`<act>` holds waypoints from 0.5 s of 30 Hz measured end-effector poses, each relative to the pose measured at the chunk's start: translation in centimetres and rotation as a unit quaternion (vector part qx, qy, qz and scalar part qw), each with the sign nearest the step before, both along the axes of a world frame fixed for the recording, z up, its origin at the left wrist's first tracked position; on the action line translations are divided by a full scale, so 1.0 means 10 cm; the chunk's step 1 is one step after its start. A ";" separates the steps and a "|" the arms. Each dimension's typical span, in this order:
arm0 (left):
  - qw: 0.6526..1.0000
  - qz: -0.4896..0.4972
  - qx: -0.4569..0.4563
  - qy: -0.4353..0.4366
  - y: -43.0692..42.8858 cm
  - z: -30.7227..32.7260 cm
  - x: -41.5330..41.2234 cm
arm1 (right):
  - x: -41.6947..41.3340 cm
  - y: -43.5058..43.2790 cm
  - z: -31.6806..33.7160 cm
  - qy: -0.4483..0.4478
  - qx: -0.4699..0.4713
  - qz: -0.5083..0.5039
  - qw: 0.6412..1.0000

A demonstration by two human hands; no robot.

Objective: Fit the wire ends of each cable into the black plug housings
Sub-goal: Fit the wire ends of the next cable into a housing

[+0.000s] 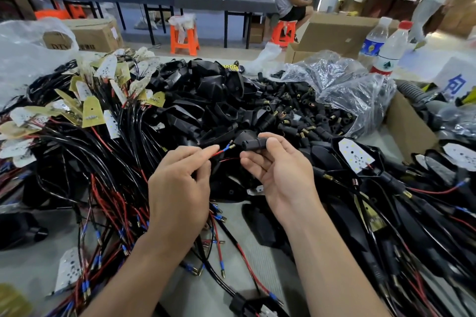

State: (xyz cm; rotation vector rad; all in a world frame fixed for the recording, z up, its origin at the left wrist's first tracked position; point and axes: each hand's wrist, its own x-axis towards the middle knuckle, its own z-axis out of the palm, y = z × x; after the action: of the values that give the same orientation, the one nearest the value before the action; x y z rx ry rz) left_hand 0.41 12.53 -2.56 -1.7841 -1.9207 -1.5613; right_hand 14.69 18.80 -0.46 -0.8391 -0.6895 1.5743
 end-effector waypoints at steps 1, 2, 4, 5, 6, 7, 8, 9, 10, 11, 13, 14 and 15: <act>1.000 -0.003 -0.008 0.005 0.00 -0.01 -0.01 | -0.01 0.00 0.00 0.004 0.000 0.002 1.000; 1.000 -0.009 -0.018 0.008 0.01 -0.02 -0.02 | -0.01 0.00 0.00 0.007 0.000 0.006 1.000; 0.999 -0.024 -0.036 0.015 0.01 -0.03 -0.02 | -0.01 0.00 -0.01 0.011 0.003 0.015 1.000; 0.998 -0.032 -0.042 0.019 0.01 -0.03 -0.02 | -0.01 0.00 -0.01 0.011 0.006 0.020 1.000; 0.998 -0.039 -0.048 0.024 0.01 -0.03 -0.02 | -0.01 0.00 -0.01 0.009 0.010 0.024 1.000; 0.997 -0.044 -0.053 0.028 0.02 -0.02 -0.02 | -0.01 0.00 -0.01 0.006 0.015 0.028 0.999; 0.997 -0.046 -0.057 0.029 0.02 -0.02 -0.01 | -0.01 0.00 -0.01 0.001 0.020 0.031 0.999; 0.997 -0.046 -0.060 0.026 0.02 -0.01 -0.01 | -0.01 0.00 -0.01 -0.004 0.027 0.032 0.999; 0.997 -0.046 -0.061 0.022 0.01 0.00 -0.01 | 0.00 0.00 -0.01 -0.009 0.035 0.033 0.999; 0.997 -0.047 -0.061 0.019 0.01 0.00 0.00 | 0.00 0.00 -0.01 -0.016 0.043 0.033 0.998; 0.997 -0.051 -0.057 0.019 0.00 0.01 -0.01 | 0.00 0.00 0.00 -0.038 0.065 0.033 0.997; 0.997 -0.052 -0.054 0.022 -0.01 0.01 -0.01 | 0.01 0.00 -0.01 -0.060 0.080 0.032 0.994; 0.997 -0.051 -0.051 0.026 -0.01 0.01 -0.02 | 0.01 0.00 -0.01 -0.088 0.099 0.030 0.991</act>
State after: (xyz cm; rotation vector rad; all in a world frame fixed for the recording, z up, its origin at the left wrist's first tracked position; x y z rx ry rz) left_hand 0.22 12.44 -2.45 -1.9730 -1.9464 -1.4542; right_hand 14.78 18.76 -0.55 -0.8215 -0.9894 1.4690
